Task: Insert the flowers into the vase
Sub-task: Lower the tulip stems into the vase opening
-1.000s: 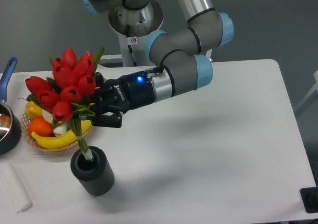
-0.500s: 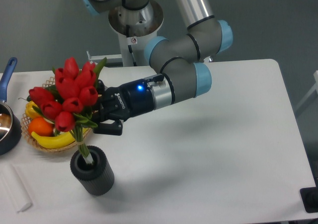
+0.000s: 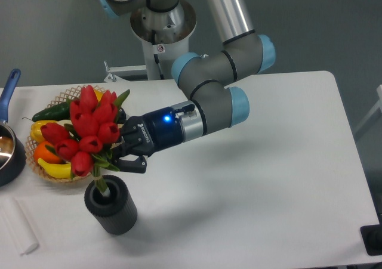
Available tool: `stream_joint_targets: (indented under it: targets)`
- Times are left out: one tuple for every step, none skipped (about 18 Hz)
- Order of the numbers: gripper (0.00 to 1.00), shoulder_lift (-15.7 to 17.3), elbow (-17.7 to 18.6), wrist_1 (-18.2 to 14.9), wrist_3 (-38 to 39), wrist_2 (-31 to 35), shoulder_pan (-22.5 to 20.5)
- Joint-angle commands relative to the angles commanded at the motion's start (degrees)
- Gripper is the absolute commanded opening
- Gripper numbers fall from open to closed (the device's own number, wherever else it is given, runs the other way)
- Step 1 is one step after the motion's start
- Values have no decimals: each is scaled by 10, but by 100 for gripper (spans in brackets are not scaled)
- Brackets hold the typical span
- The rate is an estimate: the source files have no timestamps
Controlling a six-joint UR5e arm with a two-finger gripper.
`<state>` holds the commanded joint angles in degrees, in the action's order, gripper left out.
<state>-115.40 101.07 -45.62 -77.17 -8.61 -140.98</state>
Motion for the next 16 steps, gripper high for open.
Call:
stream_joint_targets:
  targets:
    - [24, -5, 1, 0, -1, 0, 0]
    - [24, -11, 5, 1, -1, 0, 0]
    - [24, -14, 6, 1, -1, 0, 0]
    - [24, -15, 9, 1, -1, 0, 0]
    - [24, -20, 9, 1, -1, 0, 0]
    - [24, -26, 6, 1, -2, 0, 0]
    - [24, -32, 4, 1, -1, 0, 0]
    - [24, -39, 3, 1, -2, 0, 0]
    - [24, -43, 2, 1, -2, 0, 0]
    - [24, -46, 1, 1, -10, 1, 0]
    - [24, -51, 1, 1, -21, 0, 0]
    - [24, -55, 1, 1, -35, 0, 0]
    - [24, -61, 0, 1, -46, 0, 1]
    - [24, -65, -2, 1, -50, 0, 1]
    - [24, -69, -2, 1, -51, 0, 1]
    - [24, -69, -3, 1, -51, 0, 1]
